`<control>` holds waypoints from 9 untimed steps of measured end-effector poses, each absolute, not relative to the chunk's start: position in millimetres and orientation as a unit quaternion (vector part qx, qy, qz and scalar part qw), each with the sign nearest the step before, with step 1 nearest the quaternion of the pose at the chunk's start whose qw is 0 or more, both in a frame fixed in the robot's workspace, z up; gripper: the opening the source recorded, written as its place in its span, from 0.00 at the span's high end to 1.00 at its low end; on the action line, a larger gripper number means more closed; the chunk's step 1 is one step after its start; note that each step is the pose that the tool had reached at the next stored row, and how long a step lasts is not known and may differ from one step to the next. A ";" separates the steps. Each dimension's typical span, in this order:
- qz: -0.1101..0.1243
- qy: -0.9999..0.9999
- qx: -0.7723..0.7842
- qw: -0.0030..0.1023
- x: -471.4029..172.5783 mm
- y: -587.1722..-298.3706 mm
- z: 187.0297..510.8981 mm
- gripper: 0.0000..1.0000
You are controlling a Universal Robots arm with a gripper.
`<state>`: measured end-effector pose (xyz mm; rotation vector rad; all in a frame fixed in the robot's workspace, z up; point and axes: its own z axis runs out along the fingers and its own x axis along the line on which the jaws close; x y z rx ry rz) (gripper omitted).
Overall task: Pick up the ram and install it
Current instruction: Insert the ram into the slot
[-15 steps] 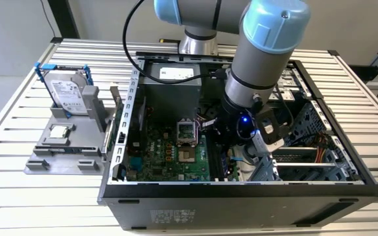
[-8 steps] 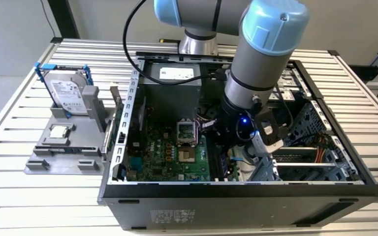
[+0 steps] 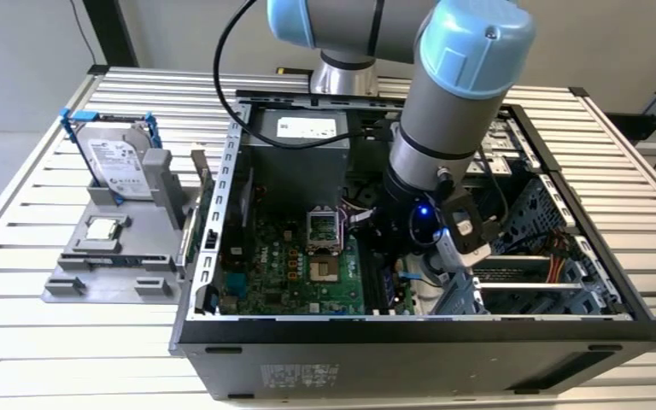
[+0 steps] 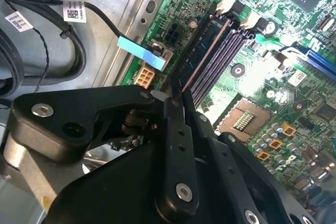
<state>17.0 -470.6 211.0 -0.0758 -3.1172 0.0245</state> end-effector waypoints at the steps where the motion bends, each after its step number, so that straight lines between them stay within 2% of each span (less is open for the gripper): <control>1: 0.008 -1.000 -0.024 0.012 17.1 -470.6 210.9 0.00; 9: 0.008 -1.000 -0.025 0.012 17.1 -470.6 240.8 0.00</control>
